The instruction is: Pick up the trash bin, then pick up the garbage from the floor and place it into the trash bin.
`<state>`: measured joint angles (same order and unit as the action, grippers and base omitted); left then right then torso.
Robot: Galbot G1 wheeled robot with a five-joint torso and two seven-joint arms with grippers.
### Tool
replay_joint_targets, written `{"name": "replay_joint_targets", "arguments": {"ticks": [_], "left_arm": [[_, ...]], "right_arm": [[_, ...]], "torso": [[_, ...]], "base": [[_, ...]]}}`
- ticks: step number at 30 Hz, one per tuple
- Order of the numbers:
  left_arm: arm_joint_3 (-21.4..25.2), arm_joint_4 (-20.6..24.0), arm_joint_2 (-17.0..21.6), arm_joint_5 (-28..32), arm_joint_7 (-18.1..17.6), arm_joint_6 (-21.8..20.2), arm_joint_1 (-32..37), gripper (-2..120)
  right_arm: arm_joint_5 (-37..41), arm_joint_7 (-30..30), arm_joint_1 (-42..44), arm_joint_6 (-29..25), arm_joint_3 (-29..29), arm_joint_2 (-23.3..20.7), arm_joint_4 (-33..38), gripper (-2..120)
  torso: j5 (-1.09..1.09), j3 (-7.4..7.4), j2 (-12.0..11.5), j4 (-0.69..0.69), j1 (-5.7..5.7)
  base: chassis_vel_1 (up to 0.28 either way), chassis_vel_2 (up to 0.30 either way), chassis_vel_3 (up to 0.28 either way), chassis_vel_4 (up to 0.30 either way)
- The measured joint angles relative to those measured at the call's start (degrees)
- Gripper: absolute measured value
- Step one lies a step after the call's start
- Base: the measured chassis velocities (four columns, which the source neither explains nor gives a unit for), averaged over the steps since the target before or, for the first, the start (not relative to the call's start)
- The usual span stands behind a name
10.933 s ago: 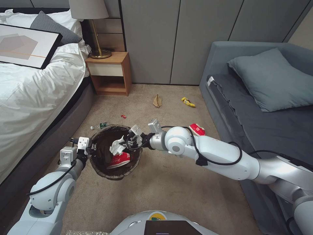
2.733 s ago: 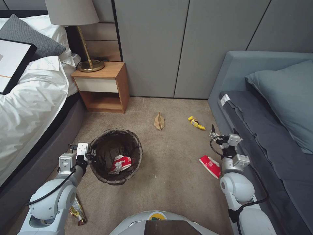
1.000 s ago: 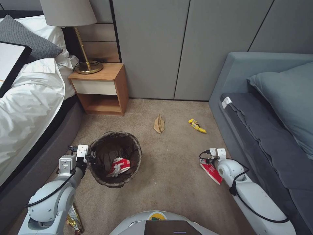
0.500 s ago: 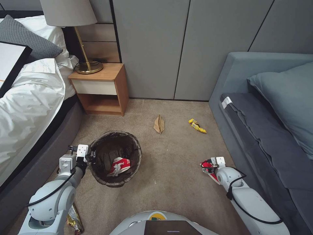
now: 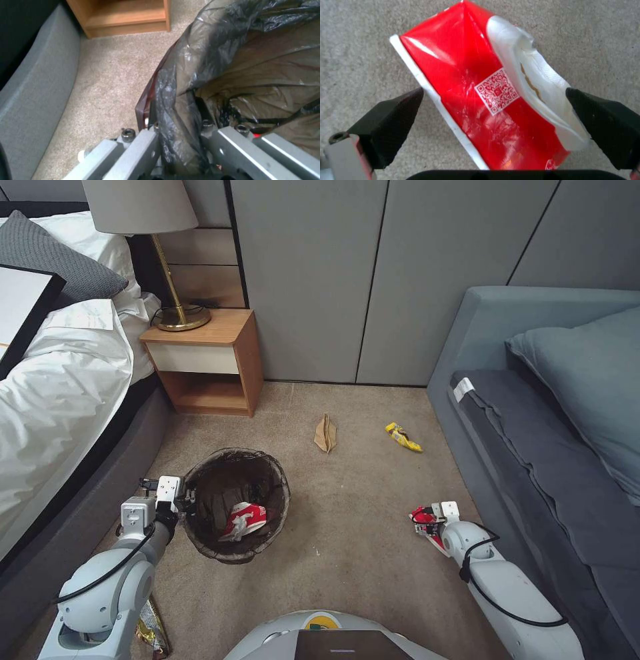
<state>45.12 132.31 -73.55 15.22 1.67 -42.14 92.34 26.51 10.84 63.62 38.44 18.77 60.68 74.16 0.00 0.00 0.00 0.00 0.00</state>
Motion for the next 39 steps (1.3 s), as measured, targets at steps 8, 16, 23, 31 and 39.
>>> {"name": "replay_joint_targets", "arguments": {"ticks": [8,16,23,31,39], "left_arm": [[0.1,0.1,-0.1,0.0,0.1,0.0,0.0,0],[0.1,0.0,0.0,0.0,0.1,0.0,0.0,0],[-0.2,-0.3,0.0,-0.2,0.2,0.0,-0.3,0],[0.0,-0.4,0.6,-0.2,0.3,0.0,-0.3,0],[-0.1,-0.4,0.3,-0.2,0.4,0.0,-0.3,0]], "right_arm": [[-0.7,-0.2,-2.1,-0.6,-0.5,0.3,-3.5,100],[-2.6,-1.1,-2.7,-1.8,-0.1,0.9,-6.8,99],[-2.6,-1.9,-1.4,-1.6,0.6,0.3,-4.9,85],[-2.8,-1.8,-0.3,-0.5,1.2,-0.5,-1.9,65],[-2.7,-1.7,0.7,-0.3,1.8,-0.8,0.7,33]], "torso": [[0.0,0.0,0.0,0.01,0.0],[-0.04,-0.01,0.0,-0.01,0.0],[0.04,0.0,0.0,0.03,0.0],[0.01,0.01,0.0,-0.03,0.0],[0.01,0.0,0.0,0.0,0.0]], "base": [[0.0,0.0,0.0,0.0],[0.0,0.0,0.0,0.0],[0.0,0.0,0.0,0.0],[0.0,0.0,0.0,0.0],[0.0,0.0,0.0,0.0]]}}
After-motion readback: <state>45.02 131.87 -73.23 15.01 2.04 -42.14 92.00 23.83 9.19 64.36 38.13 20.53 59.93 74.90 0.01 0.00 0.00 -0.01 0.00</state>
